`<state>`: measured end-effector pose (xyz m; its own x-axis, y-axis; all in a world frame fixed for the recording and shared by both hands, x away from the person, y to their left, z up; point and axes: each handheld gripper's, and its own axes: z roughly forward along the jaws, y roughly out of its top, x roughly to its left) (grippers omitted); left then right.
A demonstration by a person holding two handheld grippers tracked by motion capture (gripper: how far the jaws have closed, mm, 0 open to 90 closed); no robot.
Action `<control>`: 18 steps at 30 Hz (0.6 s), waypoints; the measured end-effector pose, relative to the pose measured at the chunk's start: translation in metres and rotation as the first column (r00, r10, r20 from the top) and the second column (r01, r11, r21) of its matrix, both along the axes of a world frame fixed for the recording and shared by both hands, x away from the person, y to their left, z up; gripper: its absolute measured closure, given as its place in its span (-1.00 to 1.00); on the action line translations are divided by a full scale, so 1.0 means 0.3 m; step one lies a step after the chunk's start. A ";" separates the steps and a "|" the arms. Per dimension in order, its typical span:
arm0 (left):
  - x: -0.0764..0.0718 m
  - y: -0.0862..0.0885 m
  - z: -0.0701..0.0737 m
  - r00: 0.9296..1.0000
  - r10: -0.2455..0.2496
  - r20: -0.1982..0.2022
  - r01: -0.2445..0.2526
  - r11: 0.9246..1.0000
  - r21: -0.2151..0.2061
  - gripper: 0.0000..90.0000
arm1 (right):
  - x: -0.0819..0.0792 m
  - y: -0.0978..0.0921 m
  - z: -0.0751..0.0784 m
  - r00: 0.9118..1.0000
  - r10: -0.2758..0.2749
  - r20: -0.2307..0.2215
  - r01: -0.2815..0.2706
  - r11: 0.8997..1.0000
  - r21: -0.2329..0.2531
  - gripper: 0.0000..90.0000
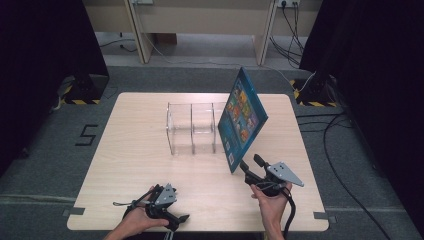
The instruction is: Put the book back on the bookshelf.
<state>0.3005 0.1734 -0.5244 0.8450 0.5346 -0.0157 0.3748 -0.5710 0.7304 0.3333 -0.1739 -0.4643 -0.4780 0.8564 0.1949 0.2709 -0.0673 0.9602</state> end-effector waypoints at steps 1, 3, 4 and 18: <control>0.000 0.000 0.000 1.000 0.000 0.000 0.000 1.000 -0.001 -1.00 | -0.002 -0.001 0.000 1.000 0.004 0.000 -0.004 1.000 0.001 -0.10; 0.000 0.000 0.000 1.000 0.000 0.000 0.000 1.000 0.000 -1.00 | -0.008 -0.003 0.000 1.000 0.008 0.000 -0.008 1.000 -0.004 -0.11; 0.000 0.000 0.000 1.000 0.000 0.000 0.000 1.000 0.000 -1.00 | -0.011 -0.003 -0.001 1.000 0.011 -0.002 -0.011 1.000 -0.001 -0.12; 0.000 0.000 0.000 1.000 0.000 0.000 0.000 1.000 0.000 -1.00 | -0.045 -0.013 -0.012 0.997 0.070 -0.018 -0.070 0.997 -0.028 -0.31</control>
<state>0.3005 0.1733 -0.5244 0.8449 0.5347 -0.0159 0.3749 -0.5707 0.7306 0.3199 -0.1777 -0.4678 -0.5341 0.8262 0.1791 0.2900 -0.0199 0.9568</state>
